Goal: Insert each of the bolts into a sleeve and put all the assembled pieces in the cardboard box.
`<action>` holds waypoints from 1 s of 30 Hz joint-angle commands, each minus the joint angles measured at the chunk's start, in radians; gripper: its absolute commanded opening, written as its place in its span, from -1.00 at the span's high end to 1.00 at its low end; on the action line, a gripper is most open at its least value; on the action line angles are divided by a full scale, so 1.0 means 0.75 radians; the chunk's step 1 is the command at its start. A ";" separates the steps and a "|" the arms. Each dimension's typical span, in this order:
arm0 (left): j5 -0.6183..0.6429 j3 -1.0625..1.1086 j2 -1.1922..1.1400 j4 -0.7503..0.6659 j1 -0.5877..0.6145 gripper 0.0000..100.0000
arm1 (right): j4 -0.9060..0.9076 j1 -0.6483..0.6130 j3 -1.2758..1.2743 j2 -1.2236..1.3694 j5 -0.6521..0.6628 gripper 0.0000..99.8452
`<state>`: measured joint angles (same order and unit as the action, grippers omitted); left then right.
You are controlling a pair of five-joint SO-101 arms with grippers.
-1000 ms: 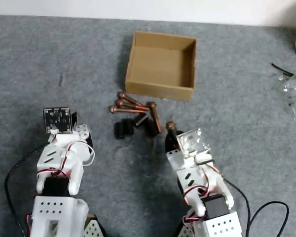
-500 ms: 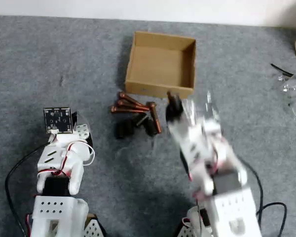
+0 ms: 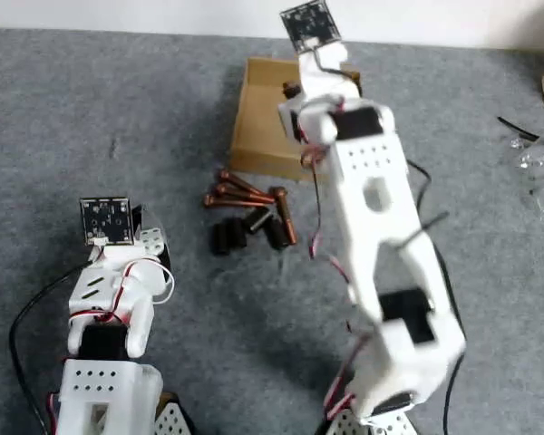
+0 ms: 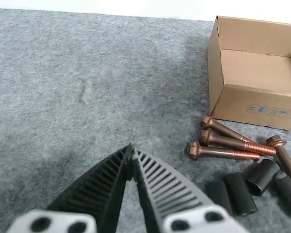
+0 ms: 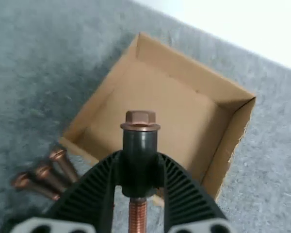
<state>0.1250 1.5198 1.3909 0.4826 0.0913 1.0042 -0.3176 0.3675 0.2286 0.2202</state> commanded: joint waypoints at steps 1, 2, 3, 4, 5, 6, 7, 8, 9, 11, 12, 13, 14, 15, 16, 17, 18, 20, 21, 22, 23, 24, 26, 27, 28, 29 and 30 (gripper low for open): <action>-0.008 -0.007 0.017 -0.029 -0.017 0.99 | 0.077 0.060 0.339 0.208 0.008 0.99; -0.008 -0.007 0.017 -0.029 -0.017 0.99 | 0.093 0.081 0.392 0.271 0.008 0.99; -0.008 -0.007 0.017 -0.029 -0.017 0.99 | 0.105 0.093 0.437 0.332 0.008 0.99; -0.008 -0.007 0.017 -0.029 -0.017 0.99 | 0.111 0.107 0.476 0.390 0.008 0.99; -0.008 -0.007 0.017 -0.029 -0.017 0.99 | 0.109 0.120 0.510 0.445 0.008 0.99; -0.008 -0.007 0.017 -0.029 -0.019 0.99 | 0.109 0.132 0.539 0.496 0.008 0.99; -0.008 -0.007 0.017 -0.035 -0.019 0.99 | 0.109 0.140 0.566 0.541 0.008 0.99; -0.008 -0.005 0.015 -0.049 -0.019 0.99 | 0.109 0.144 0.590 0.582 0.008 0.99; -0.008 -0.005 0.007 -0.059 -0.019 0.99 | 0.109 0.148 0.611 0.617 0.008 0.99; -0.008 -0.003 0.007 -0.063 -0.019 0.99 | 0.109 0.150 0.645 0.670 0.008 0.98; -0.008 -0.003 0.007 -0.063 -0.019 0.99 | 0.109 0.150 0.658 0.693 0.008 0.98; -0.008 -0.003 0.007 -0.063 -0.019 0.99 | 0.109 0.150 0.670 0.707 0.008 0.98; -0.008 -0.003 0.007 -0.063 -0.019 0.99 | 0.109 0.150 0.678 0.717 0.008 0.98; -0.008 -0.003 0.007 -0.063 -0.019 0.99 | 0.109 0.150 0.686 0.723 0.008 0.98; -0.008 -0.003 0.007 -0.063 -0.019 0.99 | 0.109 0.150 0.688 0.727 0.008 0.98; -0.008 -0.003 0.007 -0.063 -0.019 0.99 | 0.109 0.150 0.688 0.727 0.008 0.98; -0.008 -0.003 0.007 -0.063 -0.019 0.99 | 0.111 0.150 0.688 0.727 0.008 0.98; -0.008 -0.003 0.007 -0.063 -0.019 0.99 | 0.111 0.150 0.684 0.727 0.008 0.93; -0.008 -0.003 0.007 -0.063 -0.019 0.99 | 0.111 0.150 0.682 0.727 0.008 0.88; -0.008 -0.003 0.007 -0.063 -0.019 0.99 | 0.111 0.150 0.682 0.727 0.008 0.80; -0.008 -0.003 0.007 -0.063 -0.019 0.99 | 0.111 0.150 0.682 0.727 0.008 0.72; -0.008 -0.003 0.007 -0.063 -0.019 0.99 | 0.118 0.150 0.682 0.725 0.008 0.64; -0.008 -0.003 0.007 -0.063 -0.019 0.99 | 0.171 0.150 0.688 0.731 0.008 0.52; -0.008 -0.003 0.007 -0.063 -0.019 0.99 | 0.195 0.150 0.690 0.731 0.008 0.48; -0.008 -0.003 0.007 -0.063 -0.019 0.99 | 0.220 0.150 0.690 0.729 0.008 0.45; -0.008 -0.003 0.007 -0.063 -0.019 0.99 | 0.238 0.150 0.693 0.721 0.008 0.45; -0.008 -0.003 0.007 -0.063 -0.019 0.99 | 0.253 0.150 0.697 0.717 0.008 0.45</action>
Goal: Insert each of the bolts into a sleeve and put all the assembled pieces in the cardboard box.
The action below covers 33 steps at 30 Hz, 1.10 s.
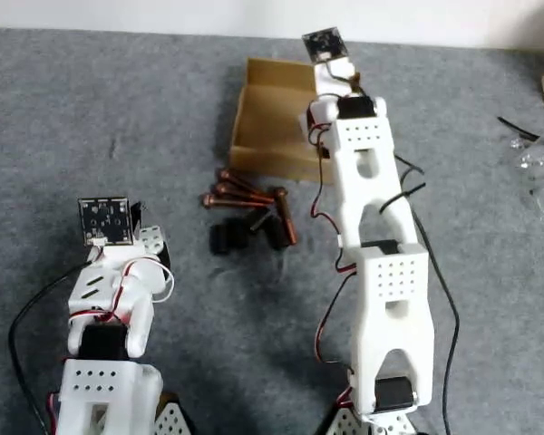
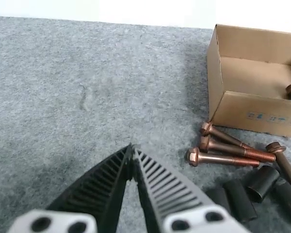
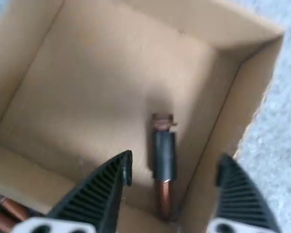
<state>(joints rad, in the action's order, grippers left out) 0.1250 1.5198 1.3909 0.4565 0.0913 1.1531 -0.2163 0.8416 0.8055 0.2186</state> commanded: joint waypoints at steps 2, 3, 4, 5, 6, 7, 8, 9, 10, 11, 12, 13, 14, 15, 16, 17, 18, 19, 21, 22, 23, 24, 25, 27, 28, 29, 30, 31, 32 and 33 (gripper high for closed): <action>-0.008 -0.003 0.007 -0.029 -0.019 0.99 | 0.107 0.015 0.105 -0.073 0.010 0.45; -0.008 -0.003 0.007 -0.029 -0.019 0.99 | 0.140 0.015 0.126 -0.085 0.010 0.45; -0.008 -0.003 0.007 -0.029 -0.019 0.99 | 0.171 0.015 0.148 -0.099 0.010 0.45; -0.008 -0.003 0.007 -0.029 -0.019 0.99 | 0.210 0.015 0.177 -0.111 0.010 0.45; -0.008 -0.003 0.007 -0.029 -0.019 0.99 | 0.251 0.015 0.214 -0.122 0.010 0.45; -0.008 -0.003 0.007 -0.029 -0.019 0.99 | 0.292 0.013 0.253 -0.130 0.010 0.45; -0.008 -0.003 0.007 -0.029 -0.019 0.99 | 0.330 0.013 0.289 -0.138 0.008 0.45; -0.008 -0.003 0.007 -0.029 -0.019 0.99 | 0.369 0.013 0.326 -0.144 0.008 0.45; -0.008 -0.003 0.007 -0.029 -0.019 0.99 | 0.410 0.013 0.363 -0.150 0.008 0.45; -0.008 -0.003 0.007 -0.029 -0.019 0.99 | 0.451 0.013 0.408 -0.150 0.008 0.45; -0.008 -0.003 0.007 -0.029 -0.019 0.99 | 0.498 0.013 0.459 -0.150 0.008 0.45; -0.008 -0.003 0.007 -0.029 -0.019 0.99 | 0.547 0.013 0.508 -0.148 0.008 0.45; -0.008 -0.003 0.007 -0.029 -0.019 0.99 | 0.598 0.013 0.564 -0.146 0.008 0.45; -0.008 -0.003 0.007 -0.029 -0.019 0.99 | 0.647 0.011 0.615 -0.144 0.008 0.45; -0.008 -0.003 0.007 -0.029 -0.019 0.99 | 0.699 0.003 0.668 -0.142 0.008 0.45; -0.008 -0.003 0.007 -0.029 -0.019 0.99 | 0.748 -0.009 0.717 -0.142 0.008 0.45; -0.008 -0.003 0.007 -0.029 -0.019 0.99 | 0.801 -0.024 0.768 -0.142 0.008 0.45; -0.008 -0.003 0.007 -0.029 -0.019 0.99 | 0.819 -0.040 0.809 -0.152 0.008 0.45; -0.008 -0.001 0.007 -0.029 -0.019 0.99 | 0.817 -0.066 0.873 -0.171 0.008 0.45; -0.008 -0.001 0.007 -0.029 -0.019 0.99 | 0.817 -0.073 0.870 -0.185 0.008 0.45; -0.008 -0.001 0.007 -0.029 -0.019 0.99 | 0.817 -0.079 0.850 -0.208 0.008 0.45; -0.008 -0.001 0.007 -0.029 -0.019 0.99 | 0.817 -0.099 0.828 -0.228 0.008 0.45; -0.008 -0.001 0.007 -0.029 -0.019 0.99 | 0.817 -0.122 0.801 -0.257 0.008 0.45; -0.008 -0.001 0.007 -0.029 -0.019 0.99 | 0.817 -0.165 0.719 -0.337 0.000 0.45; -0.008 -0.001 0.007 -0.029 -0.019 0.99 | 0.817 -0.185 0.658 -0.386 -0.023 0.45; -0.008 -0.001 0.007 -0.029 -0.019 0.99 | 0.817 -0.212 0.592 -0.441 -0.043 0.45; -0.008 -0.001 0.007 -0.029 -0.019 0.99 | 0.817 -0.240 0.521 -0.498 -0.055 0.45; -0.008 -0.001 0.007 -0.029 -0.019 0.99 | 0.815 -0.271 0.437 -0.560 -0.061 0.45; -0.008 -0.001 0.007 -0.029 -0.019 0.99 | 0.815 -0.302 0.351 -0.623 -0.061 0.45; -0.008 -0.001 0.007 -0.029 -0.019 0.99 | 0.815 -0.337 0.259 -0.684 -0.059 0.45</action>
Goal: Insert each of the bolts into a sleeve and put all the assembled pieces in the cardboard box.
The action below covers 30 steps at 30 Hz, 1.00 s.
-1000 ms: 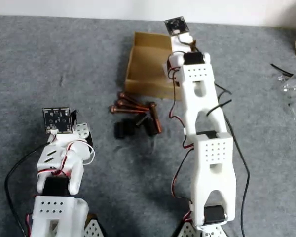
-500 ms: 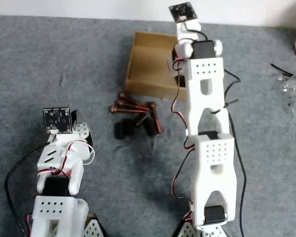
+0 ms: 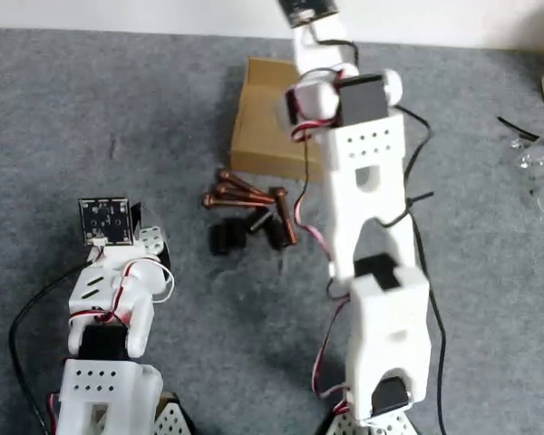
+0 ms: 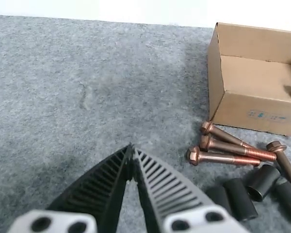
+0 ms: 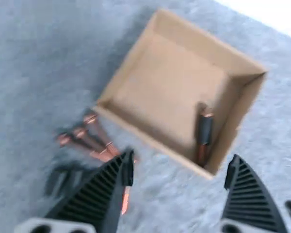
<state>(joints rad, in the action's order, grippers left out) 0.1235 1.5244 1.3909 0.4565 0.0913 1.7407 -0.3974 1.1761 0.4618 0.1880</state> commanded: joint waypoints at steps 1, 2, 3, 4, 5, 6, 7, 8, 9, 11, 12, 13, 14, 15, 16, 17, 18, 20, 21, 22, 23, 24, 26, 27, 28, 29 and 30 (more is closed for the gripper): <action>-0.006 -0.007 0.007 -0.029 -0.019 0.99 | 0.030 -0.128 -0.277 -0.281 -0.018 0.45; -0.006 -0.007 0.007 -0.029 -0.019 0.99 | 0.028 -0.159 -0.371 -0.334 -0.018 0.45; -0.006 -0.007 0.007 -0.029 -0.019 0.99 | 0.026 -0.191 -0.463 -0.384 -0.018 0.45; -0.006 -0.007 0.007 -0.029 -0.019 0.99 | 0.024 -0.218 -0.551 -0.427 -0.016 0.45; -0.006 -0.007 0.007 -0.029 -0.019 0.99 | 0.011 -0.244 -0.639 -0.461 -0.016 0.45; -0.006 -0.007 0.007 -0.029 -0.019 0.99 | -0.011 -0.263 -0.725 -0.492 -0.016 0.45; -0.006 -0.007 0.007 -0.029 -0.019 0.99 | -0.040 -0.273 -0.811 -0.519 -0.016 0.45; -0.006 -0.007 0.007 -0.029 -0.019 0.99 | -0.079 -0.279 -0.897 -0.541 -0.016 0.45; -0.006 -0.007 0.007 -0.029 -0.019 0.99 | -0.122 -0.279 -0.979 -0.560 -0.016 0.45; -0.006 -0.007 0.007 -0.029 -0.019 0.99 | -0.222 -0.279 -1.138 -0.588 -0.016 0.45; -0.006 -0.007 0.007 -0.029 -0.019 0.99 | -0.273 -0.279 -1.216 -0.596 -0.016 0.45; -0.006 -0.007 0.007 -0.029 -0.017 0.99 | -0.328 -0.285 -1.294 -0.602 -0.016 0.45; -0.006 -0.007 0.007 -0.029 -0.017 0.99 | -0.379 -0.287 -1.364 -0.607 -0.016 0.45; -0.006 -0.007 0.007 -0.029 -0.017 0.99 | -0.433 -0.289 -1.433 -0.609 -0.016 0.45; -0.006 -0.007 0.007 -0.029 -0.017 0.99 | -0.486 -0.296 -1.494 -0.609 -0.016 0.45; -0.006 -0.007 0.007 -0.029 -0.017 0.99 | -0.537 -0.300 -1.552 -0.607 -0.016 0.45; -0.006 -0.007 0.007 -0.029 -0.017 0.99 | -0.590 -0.300 -1.607 -0.605 -0.016 0.45; -0.006 -0.007 0.009 -0.029 -0.017 0.99 | -0.693 -0.304 -1.711 -0.605 -0.018 0.45; -0.006 -0.009 0.009 -0.029 -0.017 0.99 | -0.742 -0.308 -1.758 -0.605 -0.023 0.45; -0.006 -0.009 0.009 -0.029 -0.017 0.99 | -0.787 -0.308 -1.799 -0.605 -0.023 0.45; -0.006 -0.009 0.009 -0.029 -0.017 0.99 | -0.832 -0.308 -1.836 -0.605 -0.023 0.45; -0.006 -0.009 0.009 -0.029 -0.017 0.99 | -0.873 -0.308 -1.865 -0.605 -0.023 0.45; -0.006 -0.009 0.009 -0.029 -0.017 0.99 | -0.932 -0.308 -1.906 -0.602 -0.023 0.45; -0.006 -0.009 0.009 -0.029 -0.017 0.99 | -0.950 -0.308 -1.920 -0.602 -0.025 0.45; -0.006 -0.009 0.009 -0.029 -0.017 0.99 | -0.965 -0.308 -1.932 -0.602 -0.025 0.45; -0.006 -0.009 0.009 -0.029 -0.017 0.99 | -0.971 -0.308 -1.936 -0.600 -0.025 0.45; -0.006 -0.009 0.009 -0.031 -0.017 0.99 | -0.975 -0.308 -1.938 -0.600 -0.025 0.45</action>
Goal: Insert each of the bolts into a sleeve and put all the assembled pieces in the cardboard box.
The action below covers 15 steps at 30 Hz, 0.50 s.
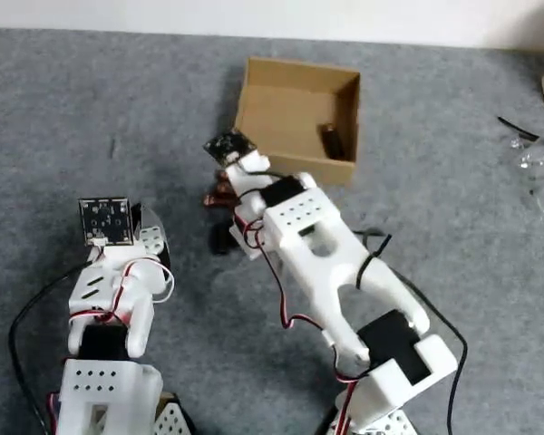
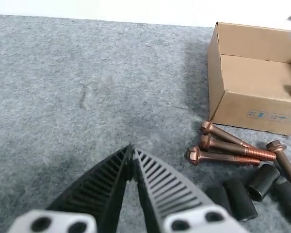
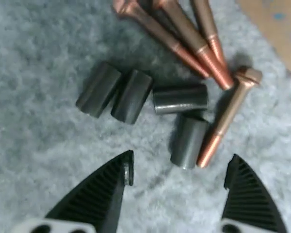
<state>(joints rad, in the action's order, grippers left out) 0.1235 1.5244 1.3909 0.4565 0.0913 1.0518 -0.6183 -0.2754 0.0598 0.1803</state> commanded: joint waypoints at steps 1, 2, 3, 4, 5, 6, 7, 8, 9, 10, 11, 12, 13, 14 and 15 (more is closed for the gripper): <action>-0.006 -0.009 0.009 -0.031 -0.017 0.99 | -0.058 -0.013 -0.009 -0.064 -0.014 0.45; -0.006 -0.009 0.009 -0.031 -0.017 0.99 | -0.058 -0.011 -0.013 -0.064 -0.014 0.45; -0.006 -0.009 0.011 -0.031 -0.017 0.99 | -0.060 -0.011 -0.017 -0.064 -0.014 0.45; -0.006 -0.009 0.011 -0.031 -0.017 0.99 | -0.066 -0.011 -0.021 -0.062 -0.014 0.45; -0.006 -0.009 0.011 -0.031 -0.017 0.99 | -0.077 -0.011 -0.024 -0.062 -0.014 0.45; -0.006 -0.009 0.011 -0.031 -0.017 0.99 | -0.081 -0.011 -0.024 -0.058 -0.014 0.45; -0.006 -0.009 0.011 -0.031 -0.017 0.99 | -0.085 -0.011 -0.024 -0.044 -0.014 0.45; -0.006 -0.009 0.011 -0.031 -0.017 0.99 | -0.087 -0.009 -0.015 -0.019 -0.014 0.45; -0.006 -0.009 0.011 -0.031 -0.017 0.99 | -0.087 -0.009 -0.013 0.009 -0.014 0.45; -0.006 -0.009 0.011 -0.031 -0.017 0.99 | -0.087 -0.009 -0.011 0.046 -0.014 0.45; -0.006 -0.009 0.011 -0.031 -0.017 0.99 | -0.087 -0.009 -0.011 0.087 -0.014 0.45; -0.006 -0.009 0.011 -0.031 -0.017 0.99 | -0.081 -0.009 -0.011 0.132 -0.014 0.45; -0.006 -0.009 0.011 -0.031 -0.017 0.99 | -0.087 -0.007 -0.007 0.165 -0.014 0.45; -0.006 -0.009 0.011 -0.031 -0.017 0.99 | -0.087 -0.007 0.007 0.191 -0.014 0.45; -0.006 -0.009 0.011 -0.031 -0.017 0.99 | -0.079 -0.007 0.030 0.216 -0.014 0.45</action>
<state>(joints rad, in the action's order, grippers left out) 0.1235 1.5244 1.3909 0.4565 0.0913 1.0119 -0.6199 -0.3000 0.2025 0.1788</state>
